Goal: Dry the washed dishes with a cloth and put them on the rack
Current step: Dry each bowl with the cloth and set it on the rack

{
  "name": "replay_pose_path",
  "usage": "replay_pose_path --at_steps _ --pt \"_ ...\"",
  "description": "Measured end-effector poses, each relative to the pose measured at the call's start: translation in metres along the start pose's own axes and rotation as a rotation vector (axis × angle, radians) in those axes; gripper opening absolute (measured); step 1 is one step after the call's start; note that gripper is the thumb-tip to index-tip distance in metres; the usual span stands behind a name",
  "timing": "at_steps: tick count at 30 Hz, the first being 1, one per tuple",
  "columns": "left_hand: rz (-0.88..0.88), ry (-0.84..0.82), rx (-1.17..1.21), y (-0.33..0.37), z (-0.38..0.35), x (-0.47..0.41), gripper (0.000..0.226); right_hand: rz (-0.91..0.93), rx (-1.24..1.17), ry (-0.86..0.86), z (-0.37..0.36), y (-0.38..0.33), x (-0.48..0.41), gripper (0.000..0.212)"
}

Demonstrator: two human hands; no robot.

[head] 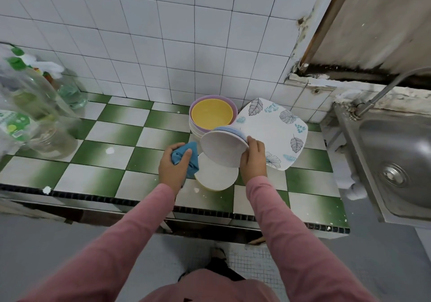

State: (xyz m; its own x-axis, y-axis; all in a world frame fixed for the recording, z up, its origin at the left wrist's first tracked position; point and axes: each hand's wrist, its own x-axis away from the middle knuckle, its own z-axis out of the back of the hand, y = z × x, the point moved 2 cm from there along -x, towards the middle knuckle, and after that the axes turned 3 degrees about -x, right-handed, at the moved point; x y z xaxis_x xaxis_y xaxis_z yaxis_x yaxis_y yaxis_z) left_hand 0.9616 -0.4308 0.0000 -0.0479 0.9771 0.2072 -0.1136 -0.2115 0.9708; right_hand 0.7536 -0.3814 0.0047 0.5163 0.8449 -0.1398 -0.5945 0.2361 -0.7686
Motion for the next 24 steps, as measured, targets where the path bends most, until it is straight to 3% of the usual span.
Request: replay_pose_path --at_steps 6,12,16,24 --pt "0.008 -0.016 -0.015 0.006 0.008 0.000 0.021 0.042 -0.078 0.132 0.002 -0.006 0.007 0.033" --pt "-0.031 -0.038 -0.019 0.014 0.013 -0.002 0.023 -0.042 -0.194 0.192 0.007 -0.013 0.011 0.041" --pt "-0.071 -0.031 -0.011 0.023 0.011 -0.004 0.028 -0.226 -0.359 0.132 0.015 -0.021 0.008 0.023" --pt "-0.092 -0.006 0.043 0.038 -0.013 -0.006 0.027 -0.636 -0.940 -0.040 0.024 -0.030 -0.008 0.032"
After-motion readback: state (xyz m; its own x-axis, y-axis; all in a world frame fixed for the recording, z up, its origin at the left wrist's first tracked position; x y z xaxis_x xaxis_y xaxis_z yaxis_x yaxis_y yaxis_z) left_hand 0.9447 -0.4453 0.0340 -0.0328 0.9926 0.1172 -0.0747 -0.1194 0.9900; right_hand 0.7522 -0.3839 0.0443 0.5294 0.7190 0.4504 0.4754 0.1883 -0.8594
